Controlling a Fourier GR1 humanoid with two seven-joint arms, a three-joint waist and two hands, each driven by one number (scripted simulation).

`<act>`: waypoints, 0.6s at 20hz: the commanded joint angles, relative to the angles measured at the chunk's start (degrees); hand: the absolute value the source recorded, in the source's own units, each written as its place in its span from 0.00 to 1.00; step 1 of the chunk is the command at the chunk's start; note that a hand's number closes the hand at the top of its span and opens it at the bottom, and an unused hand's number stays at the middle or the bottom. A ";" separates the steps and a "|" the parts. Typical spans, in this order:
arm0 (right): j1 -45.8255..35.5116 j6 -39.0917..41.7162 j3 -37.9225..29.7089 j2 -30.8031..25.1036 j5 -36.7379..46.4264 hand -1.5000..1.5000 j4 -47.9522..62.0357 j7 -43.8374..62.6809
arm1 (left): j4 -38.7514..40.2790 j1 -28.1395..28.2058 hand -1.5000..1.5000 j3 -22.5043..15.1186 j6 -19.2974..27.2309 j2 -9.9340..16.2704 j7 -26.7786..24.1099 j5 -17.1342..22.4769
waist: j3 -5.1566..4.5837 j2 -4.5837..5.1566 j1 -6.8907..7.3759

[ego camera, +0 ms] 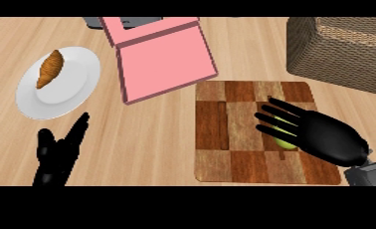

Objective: Pick the pear from the cutting board and place it in the basket

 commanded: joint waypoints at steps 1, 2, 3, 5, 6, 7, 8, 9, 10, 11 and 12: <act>-1.84 -2.46 1.08 3.05 2.24 0.00 4.44 0.11 | 6.11 -0.30 0.50 -0.83 0.42 -2.27 -1.16 -1.56 | -0.94 0.70 -0.02; -0.66 -0.12 -0.65 1.27 0.47 0.00 1.00 -0.31 | 5.04 1.83 0.50 2.77 -2.80 1.26 -1.89 1.40 | -0.95 0.59 -0.11; -0.04 -3.48 0.38 2.04 2.37 0.00 4.16 -0.93 | 5.22 -0.25 0.50 -0.82 1.15 -2.86 -0.29 -1.78 | -0.93 0.67 -0.22; -2.04 -6.56 0.24 4.12 2.35 0.00 9.89 -2.04 | 4.12 0.41 0.50 -0.32 -0.88 -1.40 0.71 -0.86 | -0.90 0.75 0.17; -0.98 -3.04 1.67 4.91 3.45 0.00 5.15 0.74 | 6.07 0.95 0.50 -1.98 0.86 -3.97 -2.76 -3.04 | -0.95 0.65 -0.21; -0.76 -5.86 0.10 3.50 3.54 0.00 7.51 -1.15 | 2.67 -0.65 0.50 -0.40 0.76 -2.54 2.71 -1.37 | -0.91 0.64 -0.16; -4.01 -3.27 0.35 4.07 3.38 1.00 7.10 -0.74 | 3.21 0.25 0.50 -1.72 1.09 -3.44 1.88 -2.55 | -0.93 0.65 -0.01; -3.78 -5.95 0.22 3.12 3.47 1.00 7.47 -3.06 | 3.28 0.25 0.50 1.40 -1.19 -0.94 2.37 0.12 | -0.92 0.65 0.04; -3.22 -8.73 0.41 2.97 4.49 1.00 7.92 -3.80 | 0.81 2.30 0.50 0.84 -1.81 -1.08 2.55 0.64 | -0.91 0.62 0.16; -3.67 -9.78 1.32 4.04 5.54 1.00 7.67 -3.42 | 3.01 1.21 0.50 1.55 -2.57 -0.19 1.71 0.36 | -0.92 0.65 0.04; -1.04 -14.01 0.24 2.98 4.89 1.00 8.61 -5.79 | 4.34 -1.12 0.50 0.30 0.01 -2.41 1.61 -1.79 | -0.91 0.66 -0.34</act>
